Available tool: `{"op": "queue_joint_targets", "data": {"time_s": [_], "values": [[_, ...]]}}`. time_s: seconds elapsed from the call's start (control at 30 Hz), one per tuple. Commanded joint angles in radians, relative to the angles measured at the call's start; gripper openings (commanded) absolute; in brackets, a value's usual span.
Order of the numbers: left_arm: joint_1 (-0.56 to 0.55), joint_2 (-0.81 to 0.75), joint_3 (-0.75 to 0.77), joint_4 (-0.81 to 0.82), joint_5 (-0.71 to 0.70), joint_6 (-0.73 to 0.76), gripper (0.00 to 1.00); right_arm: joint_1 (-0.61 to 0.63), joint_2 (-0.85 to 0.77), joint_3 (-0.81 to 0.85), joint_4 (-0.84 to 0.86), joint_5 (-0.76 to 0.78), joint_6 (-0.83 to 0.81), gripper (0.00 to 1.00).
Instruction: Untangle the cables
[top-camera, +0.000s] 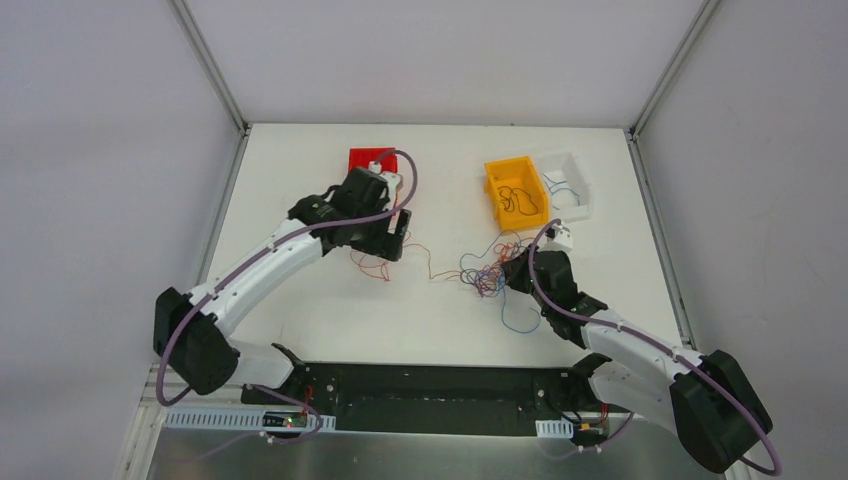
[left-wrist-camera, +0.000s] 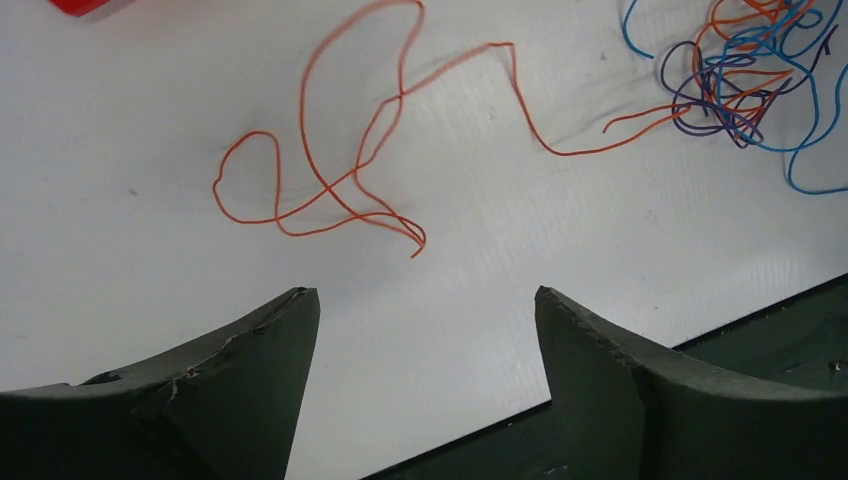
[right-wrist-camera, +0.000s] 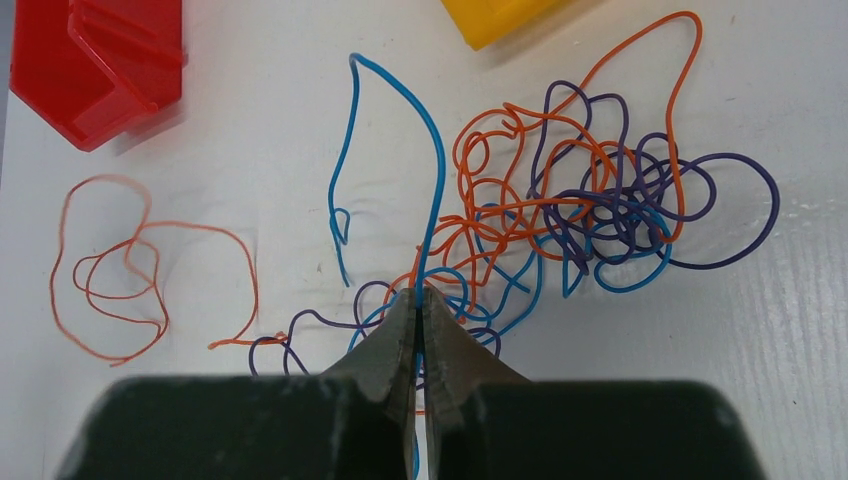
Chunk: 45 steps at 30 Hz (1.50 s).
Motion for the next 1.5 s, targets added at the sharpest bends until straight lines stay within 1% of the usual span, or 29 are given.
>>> {"op": "queue_joint_targets", "data": {"time_s": [0.0, 0.07, 0.17, 0.37, 0.43, 0.47, 0.57, 0.63, 0.7, 0.87, 0.9, 1.0, 1.03, 1.13, 1.17, 1.2, 1.27, 1.33, 1.37, 1.4, 1.47], "values": [[-0.091, 0.110, 0.083, 0.024, -0.072, 0.061, 0.83, 0.004, -0.014, 0.032, 0.039, -0.012, -0.011, 0.03], [-0.125, 0.156, 0.098, 0.047, -0.072, 0.099, 0.86, 0.004, -0.022, 0.029, 0.038, -0.017, -0.010, 0.03], [-0.157, 0.215, 0.102, 0.104, -0.021, 0.161, 0.89, 0.003, -0.036, 0.023, 0.040, -0.020, -0.010, 0.03], [-0.174, 0.325, 0.124, 0.156, -0.016, 0.204, 0.92, 0.004, -0.059, 0.017, 0.032, -0.007, -0.017, 0.04], [-0.193, 0.354, 0.136, 0.156, -0.016, 0.215, 0.98, 0.003, -0.067, 0.014, 0.031, -0.001, -0.018, 0.04], [-0.207, 0.372, 0.141, 0.156, -0.027, 0.222, 0.99, 0.003, -0.069, 0.014, 0.029, 0.003, -0.018, 0.04], [-0.255, 0.423, 0.151, 0.155, -0.157, 0.232, 0.99, 0.003, -0.068, 0.013, 0.029, 0.004, -0.020, 0.04], [-0.271, 0.450, 0.154, 0.155, -0.212, 0.230, 0.99, 0.003, -0.064, 0.016, 0.029, 0.003, -0.020, 0.04], [-0.277, 0.464, 0.154, 0.159, -0.229, 0.209, 0.99, 0.003, -0.061, 0.016, 0.029, 0.002, -0.018, 0.04], [-0.287, 0.500, 0.167, 0.182, -0.220, 0.191, 0.99, 0.002, -0.056, 0.017, 0.029, 0.002, -0.017, 0.04], [-0.290, 0.511, 0.175, 0.189, -0.221, 0.188, 0.95, 0.003, -0.054, 0.020, 0.029, 0.002, -0.017, 0.04], [-0.299, 0.529, 0.180, 0.222, -0.196, 0.192, 0.75, 0.002, -0.053, 0.019, 0.030, 0.002, -0.017, 0.04], [-0.303, 0.530, 0.177, 0.239, -0.180, 0.194, 0.71, 0.003, -0.054, 0.020, 0.030, 0.003, -0.017, 0.04], [-0.308, 0.520, 0.160, 0.288, -0.096, 0.213, 0.74, 0.002, -0.059, 0.018, 0.027, 0.010, -0.018, 0.05], [-0.309, 0.520, 0.159, 0.293, -0.070, 0.221, 0.72, 0.002, -0.059, 0.017, 0.027, 0.011, -0.018, 0.05], [-0.309, 0.522, 0.158, 0.294, -0.058, 0.229, 0.63, 0.002, -0.060, 0.016, 0.026, 0.012, -0.019, 0.04], [-0.308, 0.528, 0.157, 0.294, -0.046, 0.232, 0.38, 0.003, -0.060, 0.017, 0.026, 0.011, -0.018, 0.04], [-0.309, 0.528, 0.154, 0.296, -0.019, 0.232, 0.23, 0.003, -0.056, 0.019, 0.026, 0.006, -0.018, 0.05], [-0.309, 0.526, 0.152, 0.298, -0.016, 0.232, 0.12, 0.003, -0.052, 0.020, 0.027, 0.004, -0.018, 0.04], [-0.310, 0.521, 0.148, 0.301, 0.009, 0.232, 0.00, 0.003, -0.048, 0.022, 0.026, 0.000, -0.018, 0.04], [-0.309, 0.505, 0.134, 0.310, -0.003, 0.232, 0.00, 0.002, -0.043, 0.025, 0.027, -0.008, -0.019, 0.05]]}}
